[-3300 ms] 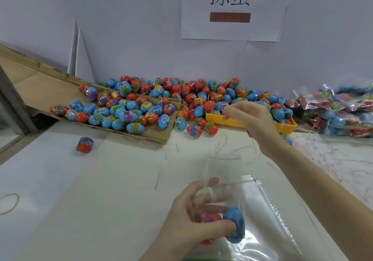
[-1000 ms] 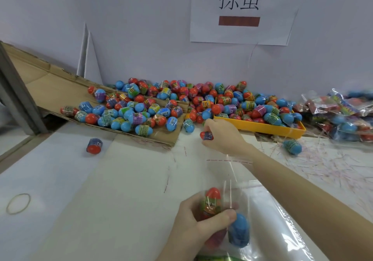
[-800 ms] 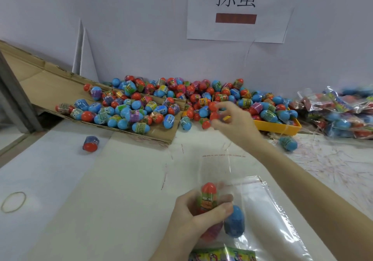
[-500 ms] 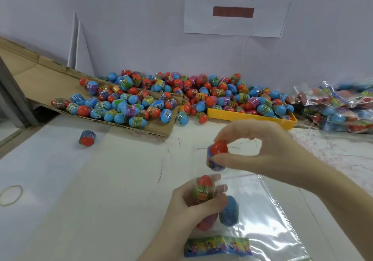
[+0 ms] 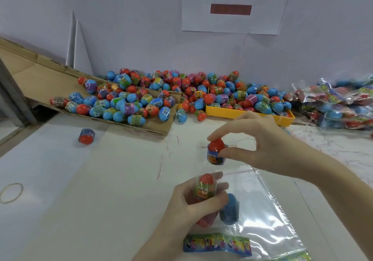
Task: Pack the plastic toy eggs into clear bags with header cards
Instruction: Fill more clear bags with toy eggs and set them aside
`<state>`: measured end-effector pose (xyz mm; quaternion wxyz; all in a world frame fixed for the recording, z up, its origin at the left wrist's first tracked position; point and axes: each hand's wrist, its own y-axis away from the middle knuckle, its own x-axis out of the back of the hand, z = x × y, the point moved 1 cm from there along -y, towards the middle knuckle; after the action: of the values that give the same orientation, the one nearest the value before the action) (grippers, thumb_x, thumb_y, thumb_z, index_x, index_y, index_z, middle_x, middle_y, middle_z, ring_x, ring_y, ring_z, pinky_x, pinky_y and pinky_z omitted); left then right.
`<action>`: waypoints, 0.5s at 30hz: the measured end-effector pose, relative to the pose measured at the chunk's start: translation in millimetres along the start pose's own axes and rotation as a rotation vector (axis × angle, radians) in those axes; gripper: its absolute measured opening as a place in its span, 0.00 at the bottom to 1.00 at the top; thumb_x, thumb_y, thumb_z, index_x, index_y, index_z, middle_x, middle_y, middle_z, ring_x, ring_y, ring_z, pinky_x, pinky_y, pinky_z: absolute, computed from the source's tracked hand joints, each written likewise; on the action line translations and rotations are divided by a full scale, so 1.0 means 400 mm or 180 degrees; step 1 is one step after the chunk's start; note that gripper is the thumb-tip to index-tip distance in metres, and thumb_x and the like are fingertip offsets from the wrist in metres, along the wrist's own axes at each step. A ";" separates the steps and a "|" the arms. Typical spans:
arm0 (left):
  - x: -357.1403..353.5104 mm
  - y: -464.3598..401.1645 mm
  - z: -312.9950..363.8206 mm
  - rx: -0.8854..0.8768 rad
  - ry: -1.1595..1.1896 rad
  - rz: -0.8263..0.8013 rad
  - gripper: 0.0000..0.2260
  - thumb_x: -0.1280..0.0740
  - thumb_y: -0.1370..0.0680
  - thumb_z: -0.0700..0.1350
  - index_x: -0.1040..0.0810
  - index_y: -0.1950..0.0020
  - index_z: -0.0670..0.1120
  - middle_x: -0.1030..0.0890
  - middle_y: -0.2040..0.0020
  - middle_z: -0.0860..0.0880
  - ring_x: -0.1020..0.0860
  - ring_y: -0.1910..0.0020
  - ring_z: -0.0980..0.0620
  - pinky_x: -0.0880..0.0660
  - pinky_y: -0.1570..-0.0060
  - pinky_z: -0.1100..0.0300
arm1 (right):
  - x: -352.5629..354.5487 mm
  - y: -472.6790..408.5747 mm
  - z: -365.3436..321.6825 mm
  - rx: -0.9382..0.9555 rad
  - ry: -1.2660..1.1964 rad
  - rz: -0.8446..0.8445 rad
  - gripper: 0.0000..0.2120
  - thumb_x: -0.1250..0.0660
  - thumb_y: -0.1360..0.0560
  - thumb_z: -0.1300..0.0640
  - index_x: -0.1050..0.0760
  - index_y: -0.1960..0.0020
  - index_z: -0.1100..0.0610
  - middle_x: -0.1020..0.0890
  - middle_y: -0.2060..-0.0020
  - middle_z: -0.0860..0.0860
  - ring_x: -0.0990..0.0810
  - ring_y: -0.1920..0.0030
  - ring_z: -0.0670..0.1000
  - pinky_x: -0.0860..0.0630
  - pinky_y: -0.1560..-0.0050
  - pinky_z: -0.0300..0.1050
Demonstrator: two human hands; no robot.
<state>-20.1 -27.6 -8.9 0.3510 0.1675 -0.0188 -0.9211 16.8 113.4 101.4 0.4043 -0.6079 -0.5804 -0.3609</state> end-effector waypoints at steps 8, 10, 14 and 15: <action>0.004 -0.003 -0.004 -0.0056 -0.0103 0.0087 0.13 0.23 0.40 0.45 0.15 0.57 0.52 0.15 0.59 0.49 0.18 0.57 0.50 0.23 0.59 0.63 | 0.018 0.004 0.019 0.0125 0.0299 -0.0905 0.08 0.44 0.33 0.38 0.32 0.55 0.29 0.27 0.52 0.27 0.38 0.43 0.36 0.47 0.44 0.43; 0.001 -0.003 -0.002 -0.0091 -0.0076 0.0085 0.17 0.19 0.44 0.47 0.15 0.57 0.52 0.16 0.62 0.48 0.19 0.61 0.52 0.24 0.61 0.65 | 0.007 0.002 0.026 0.0188 0.0361 -0.0928 0.12 0.49 0.37 0.34 0.31 0.57 0.30 0.29 0.52 0.26 0.41 0.42 0.35 0.49 0.42 0.44; 0.001 -0.004 0.001 -0.0136 -0.0023 0.0129 0.16 0.19 0.42 0.46 0.16 0.56 0.52 0.17 0.64 0.48 0.20 0.64 0.53 0.25 0.64 0.65 | -0.023 0.015 0.041 0.0232 0.0257 -0.0625 0.21 0.55 0.37 0.28 0.28 0.57 0.33 0.33 0.50 0.24 0.44 0.41 0.30 0.50 0.39 0.45; 0.002 -0.004 0.000 -0.0142 -0.0010 0.0129 0.15 0.21 0.41 0.46 0.16 0.55 0.51 0.18 0.64 0.46 0.21 0.63 0.51 0.26 0.64 0.64 | -0.033 0.022 0.044 0.0210 0.0084 -0.0324 0.20 0.51 0.35 0.27 0.27 0.55 0.34 0.34 0.47 0.24 0.43 0.40 0.30 0.50 0.37 0.44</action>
<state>-21.6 -26.8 -9.4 0.3732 0.1579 -0.0022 -0.9142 24.1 124.0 81.5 0.4128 -0.5591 -0.6167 -0.3695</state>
